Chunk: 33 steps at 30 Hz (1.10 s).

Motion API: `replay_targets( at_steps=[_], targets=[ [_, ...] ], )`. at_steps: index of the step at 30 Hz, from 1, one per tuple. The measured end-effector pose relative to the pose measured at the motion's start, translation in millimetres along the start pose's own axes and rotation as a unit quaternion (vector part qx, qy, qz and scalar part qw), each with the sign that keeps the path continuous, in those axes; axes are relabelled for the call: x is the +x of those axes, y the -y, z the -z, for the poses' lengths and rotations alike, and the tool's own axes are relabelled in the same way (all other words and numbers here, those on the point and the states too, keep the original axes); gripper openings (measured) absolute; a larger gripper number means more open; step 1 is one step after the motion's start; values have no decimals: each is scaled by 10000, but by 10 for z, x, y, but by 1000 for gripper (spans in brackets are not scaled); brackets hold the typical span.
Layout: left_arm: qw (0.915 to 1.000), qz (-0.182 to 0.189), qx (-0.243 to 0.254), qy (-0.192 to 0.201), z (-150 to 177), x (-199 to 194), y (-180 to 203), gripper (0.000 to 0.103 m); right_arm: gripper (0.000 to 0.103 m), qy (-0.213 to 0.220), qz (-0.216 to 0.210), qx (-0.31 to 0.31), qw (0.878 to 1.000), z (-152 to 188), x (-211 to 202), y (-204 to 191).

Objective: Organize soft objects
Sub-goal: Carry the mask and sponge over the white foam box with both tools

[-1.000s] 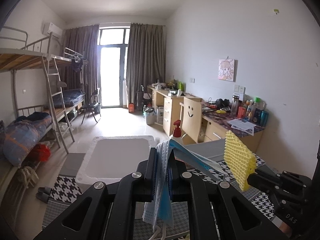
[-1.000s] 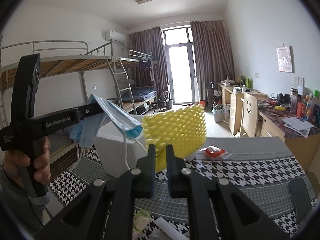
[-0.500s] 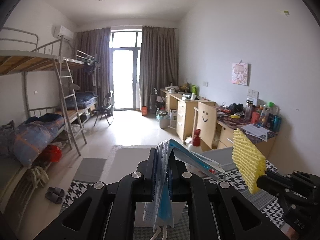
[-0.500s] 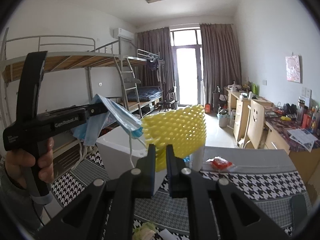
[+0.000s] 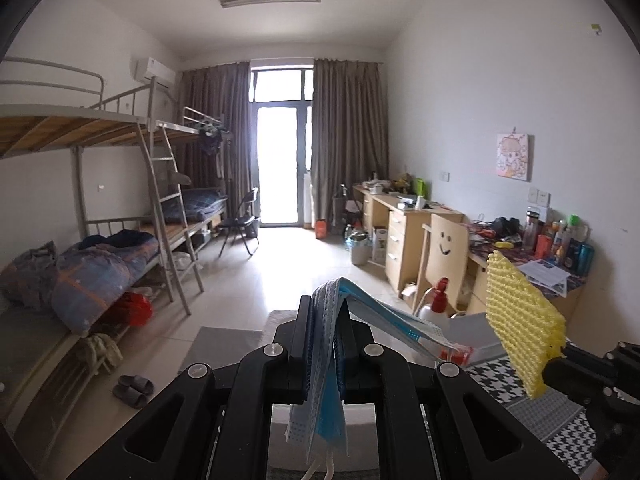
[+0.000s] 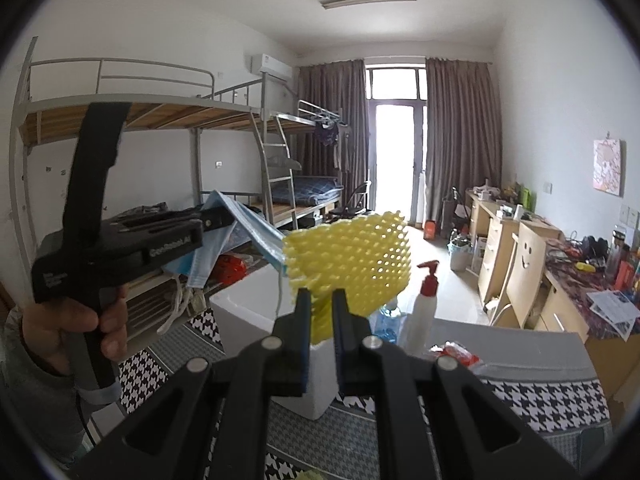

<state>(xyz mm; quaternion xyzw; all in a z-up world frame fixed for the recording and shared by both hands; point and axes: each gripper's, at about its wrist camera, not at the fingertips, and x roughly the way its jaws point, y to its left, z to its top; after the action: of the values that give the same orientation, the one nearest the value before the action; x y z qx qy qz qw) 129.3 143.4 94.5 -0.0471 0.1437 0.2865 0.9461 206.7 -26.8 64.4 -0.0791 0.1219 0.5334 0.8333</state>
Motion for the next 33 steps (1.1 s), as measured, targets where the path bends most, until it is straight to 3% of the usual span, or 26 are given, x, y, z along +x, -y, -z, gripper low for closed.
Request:
replay_targets(
  at_steps=[19, 33],
  targets=[
    [9987, -461, -81, -187, -49, 333, -72, 10, 13, -225, -116, -134, 9996, -119, 498, -29],
    [9976, -273, -47, -632, -37, 725, -54, 10, 13, -483, -83, -187, 9986, -153, 782, -9]
  ],
)
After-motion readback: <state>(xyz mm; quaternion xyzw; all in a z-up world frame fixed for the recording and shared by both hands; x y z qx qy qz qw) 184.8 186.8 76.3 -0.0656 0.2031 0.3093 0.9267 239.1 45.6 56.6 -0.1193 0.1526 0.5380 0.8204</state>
